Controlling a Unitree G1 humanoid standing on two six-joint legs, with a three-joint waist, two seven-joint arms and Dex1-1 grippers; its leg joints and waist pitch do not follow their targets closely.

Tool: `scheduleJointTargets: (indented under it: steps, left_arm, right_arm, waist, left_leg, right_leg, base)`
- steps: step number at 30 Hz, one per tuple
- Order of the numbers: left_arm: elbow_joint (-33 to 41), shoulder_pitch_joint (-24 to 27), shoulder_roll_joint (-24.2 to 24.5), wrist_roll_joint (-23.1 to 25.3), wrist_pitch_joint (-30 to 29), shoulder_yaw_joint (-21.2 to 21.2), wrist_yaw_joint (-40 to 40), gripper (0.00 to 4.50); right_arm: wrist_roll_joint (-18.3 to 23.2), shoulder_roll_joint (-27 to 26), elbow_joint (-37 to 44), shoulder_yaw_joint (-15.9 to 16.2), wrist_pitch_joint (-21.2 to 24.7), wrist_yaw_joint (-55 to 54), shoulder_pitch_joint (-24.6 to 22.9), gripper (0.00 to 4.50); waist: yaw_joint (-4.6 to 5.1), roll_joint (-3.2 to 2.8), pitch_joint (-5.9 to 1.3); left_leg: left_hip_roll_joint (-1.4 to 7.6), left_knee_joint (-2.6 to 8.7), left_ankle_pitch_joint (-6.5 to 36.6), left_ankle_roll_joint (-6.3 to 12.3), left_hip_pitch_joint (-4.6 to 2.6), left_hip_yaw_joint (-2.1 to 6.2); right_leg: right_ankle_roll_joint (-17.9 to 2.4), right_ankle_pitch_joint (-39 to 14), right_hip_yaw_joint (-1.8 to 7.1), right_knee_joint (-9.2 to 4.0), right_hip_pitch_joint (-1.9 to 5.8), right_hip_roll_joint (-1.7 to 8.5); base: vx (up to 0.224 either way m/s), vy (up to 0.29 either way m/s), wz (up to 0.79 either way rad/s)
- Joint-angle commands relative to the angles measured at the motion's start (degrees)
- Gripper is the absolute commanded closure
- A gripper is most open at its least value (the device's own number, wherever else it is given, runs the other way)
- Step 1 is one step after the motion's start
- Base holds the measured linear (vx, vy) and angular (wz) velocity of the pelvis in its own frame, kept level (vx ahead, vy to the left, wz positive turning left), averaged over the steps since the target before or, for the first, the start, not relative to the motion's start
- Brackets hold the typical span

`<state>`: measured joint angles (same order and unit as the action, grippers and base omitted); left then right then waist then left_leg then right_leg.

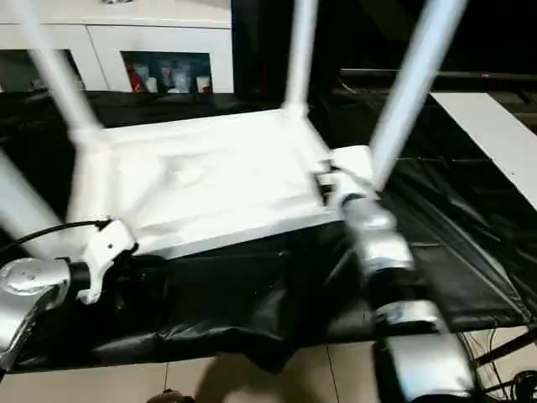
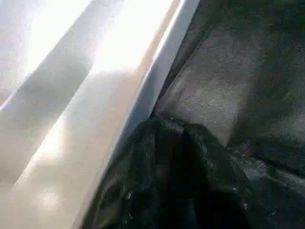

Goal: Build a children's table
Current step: Rotate table base

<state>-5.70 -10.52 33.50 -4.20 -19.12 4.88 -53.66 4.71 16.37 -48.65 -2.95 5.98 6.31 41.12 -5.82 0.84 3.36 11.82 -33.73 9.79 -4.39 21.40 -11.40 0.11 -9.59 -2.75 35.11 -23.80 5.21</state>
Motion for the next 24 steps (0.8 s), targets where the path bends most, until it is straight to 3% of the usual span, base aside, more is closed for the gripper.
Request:
scheduleJointTargets:
  steps: [1, 6, 10, 11, 13, 17, 19, 21, 24]
  left_arm:
    - [1.0, 1.7, 1.7, -0.4, 0.3, -2.4, 0.9, 3.4]
    - [4.8, 5.7, 2.0, -5.0, 1.2, -5.9, -1.8, 3.4]
    - [11.4, 13.8, 4.4, -14.1, -2.3, -13.2, -8.3, 3.4]
    - [11.6, 14.4, 4.7, -14.6, -2.5, -13.6, -8.8, 3.4]
    - [12.4, 17.1, 6.2, -18.3, -4.7, -17.1, -11.5, 3.4]
    - [13.7, 21.3, 9.3, -23.7, -9.4, -22.9, -15.5, 3.4]
    - [14.3, 23.1, 10.5, -25.4, -10.6, -24.8, -16.6, 3.4]
    - [14.0, 23.5, 10.7, -26.9, -11.1, -27.3, -17.0, 3.4]
    - [12.3, 23.4, 10.5, -29.9, -10.9, -31.6, -16.0, 3.4]
  right_arm:
    - [-0.1, 3.4, -2.8, -3.2, -1.6, -1.8, 1.6, 1.18]
    - [0.3, 4.1, -5.7, -3.4, -3.8, 0.1, 3.1, 1.18]
    - [-0.6, 1.7, -6.0, -0.9, -6.0, 5.0, 2.7, 1.18]
    - [-0.7, 1.5, -6.0, -0.6, -6.3, 5.2, 2.6, 1.18]
    - [-1.2, 0.4, -5.7, 0.6, -7.3, 5.9, 1.8, 1.18]
    - [-1.0, -1.6, -2.3, 1.6, -8.1, 5.6, -1.7, 1.18]
    - [-0.9, -2.3, -0.4, 1.8, -8.9, 5.5, -3.7, 1.18]
    - [-0.5, -3.0, 2.2, 1.4, -9.7, 4.6, -6.2, 1.18]
    - [1.3, -4.4, 6.2, -0.4, -11.8, 5.0, -9.9, 1.18]
  waist:
    - [0.65, 0.32, -4.08]
    - [1.21, 0.43, -4.21]
    - [1.77, 0.48, -4.15]
    - [1.99, 0.51, -4.04]
    - [2.39, 0.39, -3.59]
    - [2.37, 0.09, -3.13]
    - [2.54, 0.12, -3.13]
    - [2.5, 0.11, -3.14]
    - [2.52, 0.14, -3.13]
  left_leg:
    - [0.62, 3.84, 14.2, -1.13, -0.87, 0.36]
    - [0.6, 3.62, 11.8, 0.04, -0.43, 0.31]
    - [0.62, 3.43, 11.4, 0.73, -0.46, 0.19]
    - [0.58, 3.44, 11.7, 0.88, -0.3, 0.21]
    - [0.63, 3.69, 14.6, 1.03, -0.74, 0.16]
    - [0.79, 4.19, 21.3, -0.95, -1.47, 0.52]
    - [0.85, 4.46, 21.8, -1.29, -1.26, 0.72]
    - [0.86, 4.42, 23.3, -1.56, -1.79, 0.63]
    - [0.81, 4.62, 23.8, -1.74, -1.53, 0.8]
  right_leg:
    - [-8.8, -14.4, 1.81, -3.7, 2.28, 1.9]
    - [-9.7, -11.5, 1.82, -3.23, 2.46, 1.71]
    - [-11.7, -8.3, 1.85, -2.8, 2.44, 1.5]
    - [-11.8, -8.5, 1.86, -2.82, 2.46, 1.53]
    - [-11.3, -13.1, 1.87, -3.52, 2.01, 1.27]
    - [-9.4, -20.5, 2.0, -4.24, 1.37, 1.13]
    - [-8.8, -20.4, 2.09, -4.13, 1.48, 1.09]
    - [-8.8, -20.2, 2.19, -4.33, 1.08, 0.92]
    - [-8.3, -20.4, 2.3, -4.4, 1.37, 1.06]
  base:
    - [0.0, 0.0, 0.0]
    - [0.0, 0.0, 0.0]
    - [0.0, 0.0, 0.0]
    - [0.0, 0.0, 0.0]
    - [0.0, 0.0, 0.0]
    - [0.0, 0.0, 0.0]
    - [0.0, 0.0, 0.0]
    - [0.0, 0.0, 0.0]
    - [0.0, 0.0, 0.0]
